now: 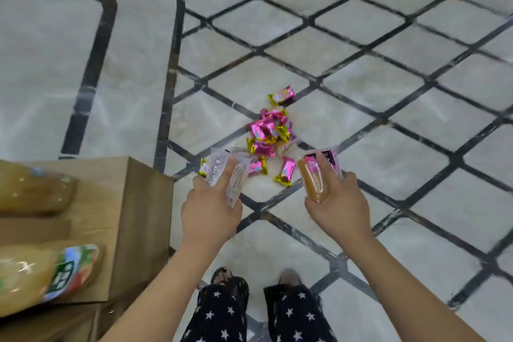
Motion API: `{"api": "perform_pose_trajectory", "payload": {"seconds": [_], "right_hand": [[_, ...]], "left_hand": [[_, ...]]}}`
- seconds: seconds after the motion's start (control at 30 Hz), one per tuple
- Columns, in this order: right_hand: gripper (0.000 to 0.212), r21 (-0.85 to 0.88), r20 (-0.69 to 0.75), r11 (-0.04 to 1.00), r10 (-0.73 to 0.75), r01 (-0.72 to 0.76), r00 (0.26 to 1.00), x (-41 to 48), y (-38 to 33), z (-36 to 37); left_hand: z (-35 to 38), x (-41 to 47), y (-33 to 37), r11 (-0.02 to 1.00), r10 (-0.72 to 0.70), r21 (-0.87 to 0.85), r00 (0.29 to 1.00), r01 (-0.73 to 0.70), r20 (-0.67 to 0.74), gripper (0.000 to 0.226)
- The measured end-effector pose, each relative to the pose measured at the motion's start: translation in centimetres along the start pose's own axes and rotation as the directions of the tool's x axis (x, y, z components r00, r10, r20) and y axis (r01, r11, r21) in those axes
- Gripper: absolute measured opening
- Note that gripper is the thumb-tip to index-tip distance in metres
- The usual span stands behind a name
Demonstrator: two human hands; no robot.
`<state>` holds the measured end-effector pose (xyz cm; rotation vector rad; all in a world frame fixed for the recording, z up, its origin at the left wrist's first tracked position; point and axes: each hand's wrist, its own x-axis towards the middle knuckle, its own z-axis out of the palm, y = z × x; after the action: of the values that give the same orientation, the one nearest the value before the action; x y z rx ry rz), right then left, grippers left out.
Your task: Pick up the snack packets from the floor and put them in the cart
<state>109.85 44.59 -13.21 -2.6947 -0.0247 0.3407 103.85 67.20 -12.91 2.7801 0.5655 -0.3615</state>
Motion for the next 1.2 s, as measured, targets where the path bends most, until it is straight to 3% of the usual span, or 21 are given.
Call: {"api": "perform_pose_trajectory", "payload": {"seconds": [0.2,0.37,0.57,0.77,0.97,1.2], "right_hand": [[0.087,0.209,-0.056,0.976,0.079,-0.066,0.995,-8.9,-3.5,-14.7],[0.088,0.286,-0.111,0.957,0.091,-0.056,0.99,-13.1,-3.5,-21.1],[0.085,0.31,-0.159,0.947,0.136,-0.082,0.978,-15.6,-3.1,-24.1],[0.087,0.346,-0.156,0.917,0.264,-0.197,0.952,-19.5,-2.5,-22.8],[0.091,0.471,-0.191,0.816,0.466,-0.335,0.864,-24.0,-4.1,-20.1],[0.089,0.56,-0.197,0.633,0.728,-0.534,0.657,-31.3,-5.0,-17.7]], "left_hand": [[-14.0,-8.9,5.9,0.982,-0.092,-0.167,0.996,0.09,-0.005,0.078],[-19.7,-13.8,9.2,0.965,-0.064,-0.259,0.994,0.04,-0.087,0.082],[-21.9,-15.3,11.9,0.977,0.051,-0.198,0.991,-0.074,-0.121,0.082],[-22.0,-15.6,12.1,0.968,0.199,-0.143,0.978,-0.207,-0.065,0.083],[-22.1,-16.0,11.9,0.902,0.424,-0.095,0.905,-0.42,0.025,0.081],[-20.1,-16.3,11.2,0.778,0.625,-0.055,0.763,-0.626,0.165,0.081]]}}
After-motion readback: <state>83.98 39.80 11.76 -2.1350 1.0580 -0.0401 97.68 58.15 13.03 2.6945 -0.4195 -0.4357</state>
